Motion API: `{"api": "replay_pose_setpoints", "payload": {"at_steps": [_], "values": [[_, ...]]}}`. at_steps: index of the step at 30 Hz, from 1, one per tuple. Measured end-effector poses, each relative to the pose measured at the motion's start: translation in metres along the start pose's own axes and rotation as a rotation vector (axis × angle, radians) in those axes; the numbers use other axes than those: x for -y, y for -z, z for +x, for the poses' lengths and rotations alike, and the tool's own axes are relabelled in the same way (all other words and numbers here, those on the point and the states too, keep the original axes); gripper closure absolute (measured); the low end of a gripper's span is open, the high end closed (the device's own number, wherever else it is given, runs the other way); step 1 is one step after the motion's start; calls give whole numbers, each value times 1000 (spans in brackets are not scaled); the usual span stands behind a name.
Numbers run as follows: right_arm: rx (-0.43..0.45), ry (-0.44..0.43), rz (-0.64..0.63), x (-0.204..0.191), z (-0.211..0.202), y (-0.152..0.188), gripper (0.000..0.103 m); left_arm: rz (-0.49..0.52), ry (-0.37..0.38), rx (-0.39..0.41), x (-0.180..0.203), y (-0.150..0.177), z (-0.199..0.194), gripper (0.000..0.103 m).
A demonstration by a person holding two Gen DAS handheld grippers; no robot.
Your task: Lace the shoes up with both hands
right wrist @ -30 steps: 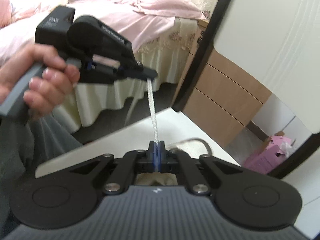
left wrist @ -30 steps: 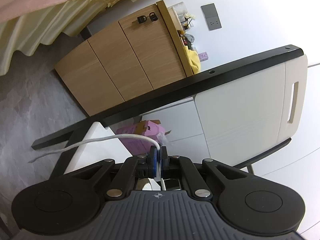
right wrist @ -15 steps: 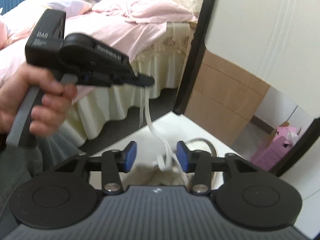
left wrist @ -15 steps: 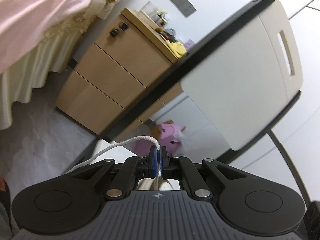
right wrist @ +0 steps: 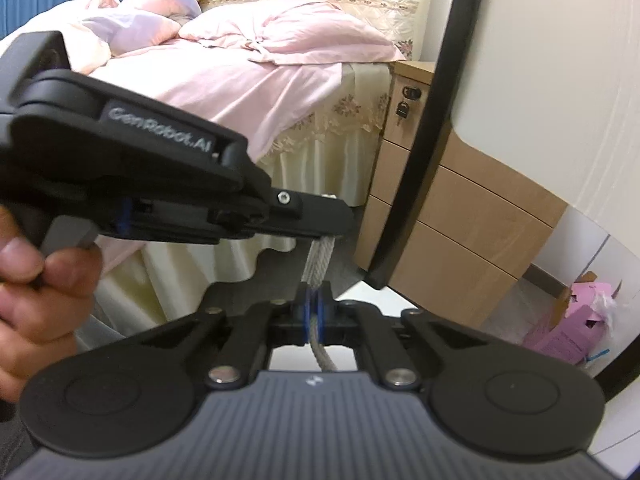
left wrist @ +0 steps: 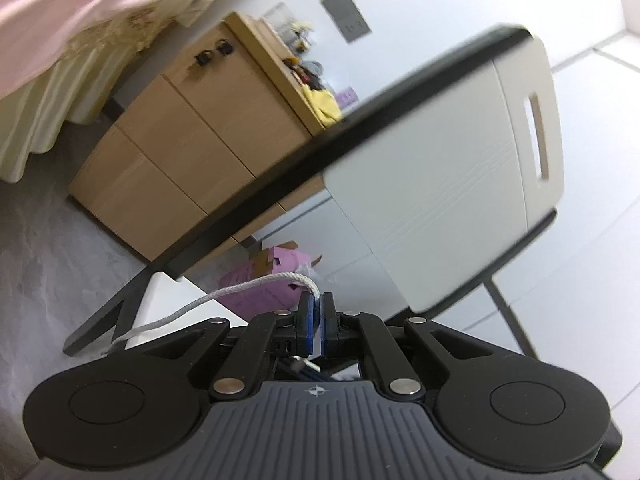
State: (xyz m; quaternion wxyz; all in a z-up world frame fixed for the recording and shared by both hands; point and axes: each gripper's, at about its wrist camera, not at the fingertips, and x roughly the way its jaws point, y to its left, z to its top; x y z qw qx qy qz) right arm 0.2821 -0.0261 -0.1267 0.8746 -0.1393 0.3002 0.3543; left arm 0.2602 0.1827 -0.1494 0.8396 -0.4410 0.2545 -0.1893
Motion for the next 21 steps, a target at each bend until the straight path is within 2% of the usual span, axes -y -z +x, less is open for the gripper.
{"api": "replay_pose_setpoints", "payload": {"at_steps": [5,14,18,21], "values": [[2,-49,13,0,-15,5,99,-105,5,38,-16,-9,-5,100],[-58,-127,-52,-17,-47,35,99,-142,4,68,-21,-13,-9,100],[-77,-151,-42,-19,-54,42,99,-146,-4,60,-22,-13,-11,100],[-68,-133,-15,-14,-57,42,99,-151,-15,27,-23,-13,-11,98]]}}
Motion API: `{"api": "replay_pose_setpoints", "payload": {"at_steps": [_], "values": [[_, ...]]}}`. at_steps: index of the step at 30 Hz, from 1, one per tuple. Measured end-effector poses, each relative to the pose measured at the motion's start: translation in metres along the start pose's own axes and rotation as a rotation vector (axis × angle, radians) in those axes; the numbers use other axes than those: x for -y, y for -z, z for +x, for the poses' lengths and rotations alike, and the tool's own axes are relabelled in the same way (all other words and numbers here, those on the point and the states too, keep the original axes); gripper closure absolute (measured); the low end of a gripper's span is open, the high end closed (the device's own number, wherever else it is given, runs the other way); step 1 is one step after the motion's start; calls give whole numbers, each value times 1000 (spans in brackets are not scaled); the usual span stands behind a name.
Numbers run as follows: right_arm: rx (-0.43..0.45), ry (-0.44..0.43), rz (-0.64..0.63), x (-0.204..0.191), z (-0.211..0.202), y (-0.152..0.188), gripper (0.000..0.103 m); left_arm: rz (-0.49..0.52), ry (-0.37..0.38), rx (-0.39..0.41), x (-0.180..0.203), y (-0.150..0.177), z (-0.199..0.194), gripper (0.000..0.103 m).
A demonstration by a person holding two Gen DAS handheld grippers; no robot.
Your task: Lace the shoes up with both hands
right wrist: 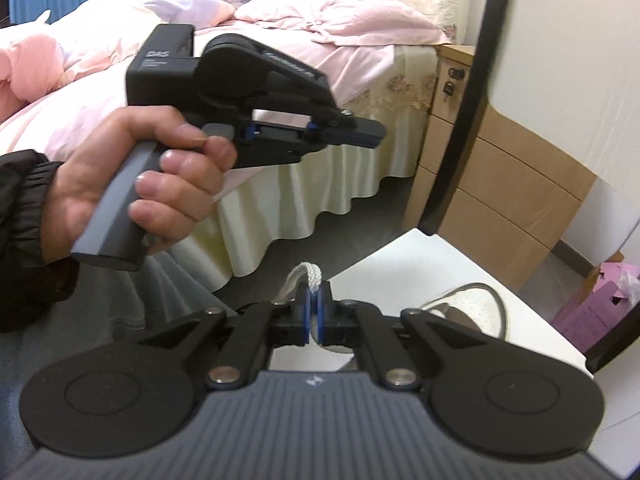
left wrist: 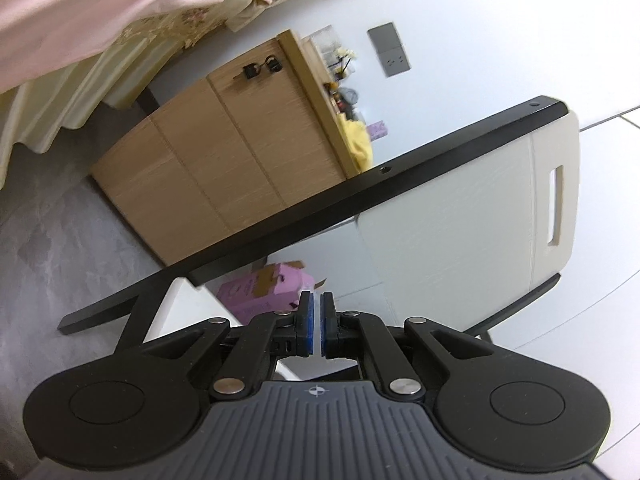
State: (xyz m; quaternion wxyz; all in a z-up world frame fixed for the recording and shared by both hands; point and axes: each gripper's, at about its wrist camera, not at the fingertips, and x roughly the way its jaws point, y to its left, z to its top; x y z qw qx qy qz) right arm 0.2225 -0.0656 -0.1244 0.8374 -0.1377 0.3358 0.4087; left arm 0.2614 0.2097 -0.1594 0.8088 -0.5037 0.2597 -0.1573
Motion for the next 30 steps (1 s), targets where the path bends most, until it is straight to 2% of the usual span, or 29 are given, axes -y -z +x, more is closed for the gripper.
{"api": "replay_pose_setpoints", "payload": {"at_steps": [2,4,5,6,8,11,15,22,25,26,28,30], "values": [[18,14,38,6,-2,-1,99,-17,-3,-22,-4,-1,0,95],[48,38,79,14,-3,-5,99,-49,1,-40,-10,-1,0,72],[68,58,105,22,-2,-10,99,-67,4,-48,-14,-1,0,49],[91,77,143,29,-2,-13,99,-88,14,-55,-17,-1,0,45],[130,119,233,47,0,-18,99,-142,72,-68,-23,0,1,43],[174,169,356,71,4,-23,99,-234,138,-86,-33,4,5,43],[235,155,458,88,2,-29,99,-372,179,-137,-48,14,19,43],[253,-8,490,75,-2,-32,99,-519,153,-155,-64,28,38,43],[234,-74,468,60,-9,-31,99,-528,133,-149,-64,29,42,45],[228,-93,455,55,-11,-33,98,-524,127,-147,-64,28,43,47],[219,-105,422,47,-19,-33,98,-498,95,-144,-62,27,43,60],[214,-110,400,42,-28,-32,98,-488,47,-126,-64,25,40,84]]}}
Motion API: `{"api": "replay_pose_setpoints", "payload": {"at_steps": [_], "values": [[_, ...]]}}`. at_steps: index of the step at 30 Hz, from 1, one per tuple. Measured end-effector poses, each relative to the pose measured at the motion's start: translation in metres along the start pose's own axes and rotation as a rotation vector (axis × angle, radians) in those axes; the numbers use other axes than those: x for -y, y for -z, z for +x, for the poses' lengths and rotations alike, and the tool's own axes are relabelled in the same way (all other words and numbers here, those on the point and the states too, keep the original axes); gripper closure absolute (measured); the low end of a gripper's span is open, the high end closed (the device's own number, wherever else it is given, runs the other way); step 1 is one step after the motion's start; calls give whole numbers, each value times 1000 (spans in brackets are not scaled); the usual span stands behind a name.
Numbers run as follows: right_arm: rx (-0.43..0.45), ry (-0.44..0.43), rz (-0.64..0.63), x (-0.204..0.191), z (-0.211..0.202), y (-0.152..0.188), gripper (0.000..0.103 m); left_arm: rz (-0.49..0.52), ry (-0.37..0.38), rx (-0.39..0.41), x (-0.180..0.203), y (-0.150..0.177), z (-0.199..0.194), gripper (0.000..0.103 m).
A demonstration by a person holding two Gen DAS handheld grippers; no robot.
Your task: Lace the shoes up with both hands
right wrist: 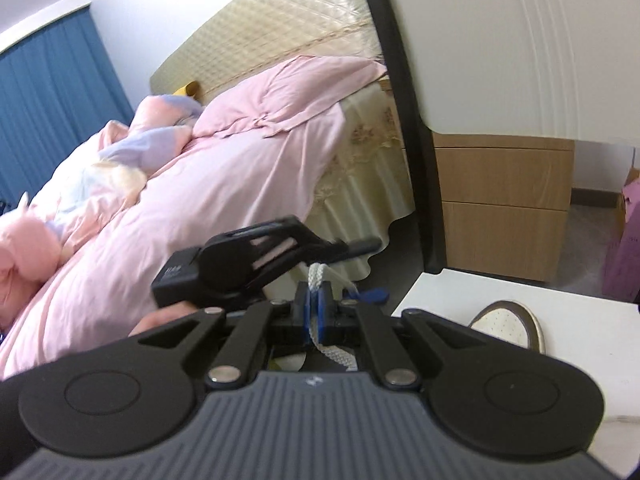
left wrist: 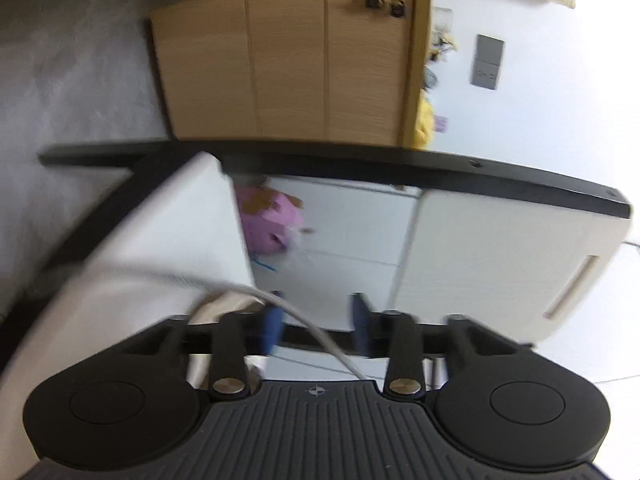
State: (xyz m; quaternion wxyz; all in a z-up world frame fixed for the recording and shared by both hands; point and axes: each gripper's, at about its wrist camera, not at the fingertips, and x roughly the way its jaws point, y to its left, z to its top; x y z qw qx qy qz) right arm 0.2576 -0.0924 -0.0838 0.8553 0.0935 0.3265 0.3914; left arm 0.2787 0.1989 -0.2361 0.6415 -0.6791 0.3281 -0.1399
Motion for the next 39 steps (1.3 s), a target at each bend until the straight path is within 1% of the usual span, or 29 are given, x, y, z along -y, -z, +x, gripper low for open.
{"api": "replay_pose_setpoints", "payload": {"at_steps": [1,2,5,9,13,15,17,19,20,21,23,26,29,31,32,35,36,37,38,39], "values": [[-3,-2,-9,-1,-5,1,98,-5,-17,18,-2,-2,-3,88],[-7,1,-20,-2,-10,1,98,-13,-24,39,-3,-3,-6,94],[-23,14,-48,-3,-25,2,99,-4,-34,115,-1,-9,-20,100],[-54,42,-59,4,-41,12,99,36,-30,172,5,-13,-31,100],[-94,88,-107,9,-51,22,100,47,-39,202,9,-16,-37,100],[-121,120,-126,13,-53,27,100,110,-56,218,17,-16,-38,100],[-145,143,-134,18,-55,30,100,185,-60,206,28,-13,-36,100],[-137,152,-118,23,-58,31,98,272,-56,182,39,-8,-32,100],[-125,158,-105,25,-59,30,91,303,-39,167,43,-4,-30,100],[-118,150,-94,27,-59,29,79,334,-22,151,48,-1,-27,100],[-94,142,-107,24,-56,24,68,388,11,120,56,5,-22,100],[-77,112,-142,13,-37,14,68,422,48,88,60,13,-17,100],[-84,84,-199,-1,-5,7,68,442,72,46,62,18,-13,100],[-94,69,-244,-12,18,3,68,452,80,31,64,19,-11,100],[-100,59,-246,-15,29,2,68,455,82,25,65,19,-10,100],[-98,81,-274,-20,53,0,69,461,96,7,67,19,-10,100],[-95,91,-285,-21,61,0,71,462,97,9,67,19,-11,100],[-88,97,-285,-21,64,0,77,463,94,14,66,18,-11,100],[-80,102,-286,-20,66,0,98,459,92,20,65,17,-13,100],[-75,104,-281,-19,64,0,100,451,92,27,64,16,-15,100]]}}
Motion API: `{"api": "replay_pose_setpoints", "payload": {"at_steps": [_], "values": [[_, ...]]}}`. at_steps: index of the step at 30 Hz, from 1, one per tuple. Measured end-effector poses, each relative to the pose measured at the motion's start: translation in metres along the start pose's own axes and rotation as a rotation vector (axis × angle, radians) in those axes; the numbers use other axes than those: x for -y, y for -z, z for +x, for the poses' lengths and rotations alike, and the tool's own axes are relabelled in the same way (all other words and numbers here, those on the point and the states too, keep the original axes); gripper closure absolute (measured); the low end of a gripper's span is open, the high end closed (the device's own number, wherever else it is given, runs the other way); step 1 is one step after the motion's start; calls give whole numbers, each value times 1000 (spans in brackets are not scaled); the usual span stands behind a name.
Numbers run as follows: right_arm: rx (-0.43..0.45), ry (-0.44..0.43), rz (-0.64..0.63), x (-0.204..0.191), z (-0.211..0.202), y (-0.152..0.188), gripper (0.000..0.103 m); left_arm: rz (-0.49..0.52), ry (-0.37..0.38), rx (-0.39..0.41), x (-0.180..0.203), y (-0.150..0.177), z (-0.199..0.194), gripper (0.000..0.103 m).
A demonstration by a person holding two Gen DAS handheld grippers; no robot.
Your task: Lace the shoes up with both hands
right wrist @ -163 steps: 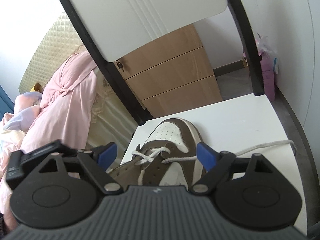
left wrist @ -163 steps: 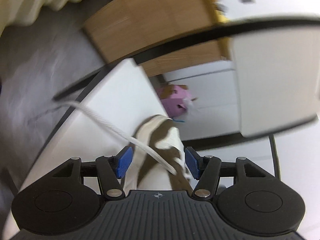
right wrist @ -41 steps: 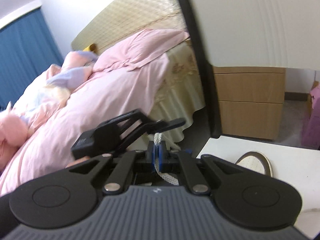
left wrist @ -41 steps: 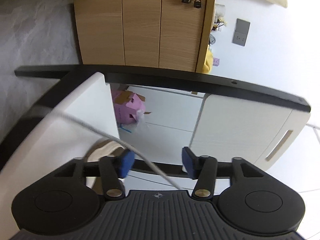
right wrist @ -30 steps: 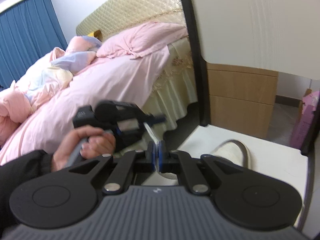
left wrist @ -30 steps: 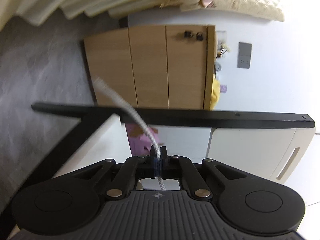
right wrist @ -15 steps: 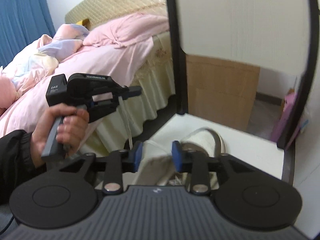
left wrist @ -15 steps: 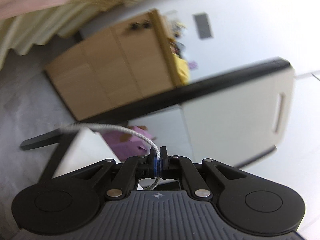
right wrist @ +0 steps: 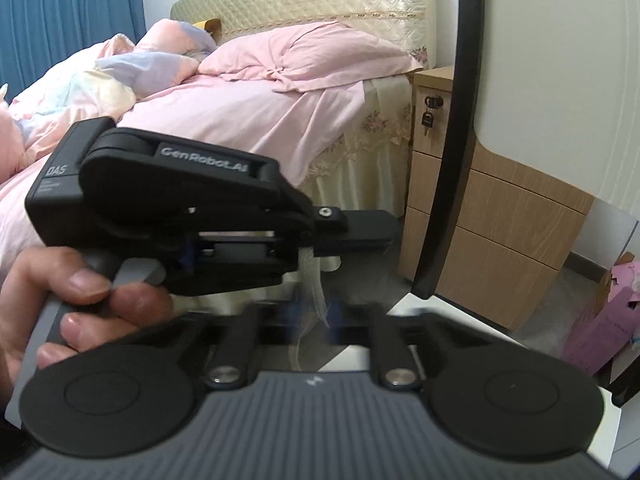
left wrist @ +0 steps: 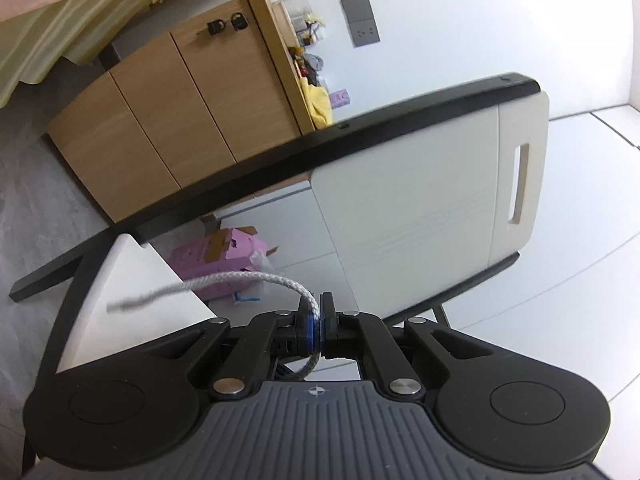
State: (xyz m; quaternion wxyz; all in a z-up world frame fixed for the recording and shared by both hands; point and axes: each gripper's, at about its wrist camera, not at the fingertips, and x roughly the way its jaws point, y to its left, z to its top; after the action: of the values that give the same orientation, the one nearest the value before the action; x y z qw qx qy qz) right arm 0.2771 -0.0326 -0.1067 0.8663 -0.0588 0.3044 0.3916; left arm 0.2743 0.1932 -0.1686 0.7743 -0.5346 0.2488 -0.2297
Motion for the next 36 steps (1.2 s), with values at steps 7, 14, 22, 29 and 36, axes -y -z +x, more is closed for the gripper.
{"api": "replay_pose_setpoints", "payload": {"at_steps": [7,14,22,29,36], "values": [[-2,37,47,13,-24,10,100,-78,-22,72,-11,-9,-12,100],[-56,75,54,18,-43,34,100,-60,-47,108,-6,-9,-20,100],[-75,79,87,24,-55,49,94,149,-123,127,22,-3,-20,100],[20,45,218,46,-91,43,53,485,-242,57,59,24,-2,100],[186,-44,451,82,-108,16,54,744,-252,-23,84,62,13,100]]}}
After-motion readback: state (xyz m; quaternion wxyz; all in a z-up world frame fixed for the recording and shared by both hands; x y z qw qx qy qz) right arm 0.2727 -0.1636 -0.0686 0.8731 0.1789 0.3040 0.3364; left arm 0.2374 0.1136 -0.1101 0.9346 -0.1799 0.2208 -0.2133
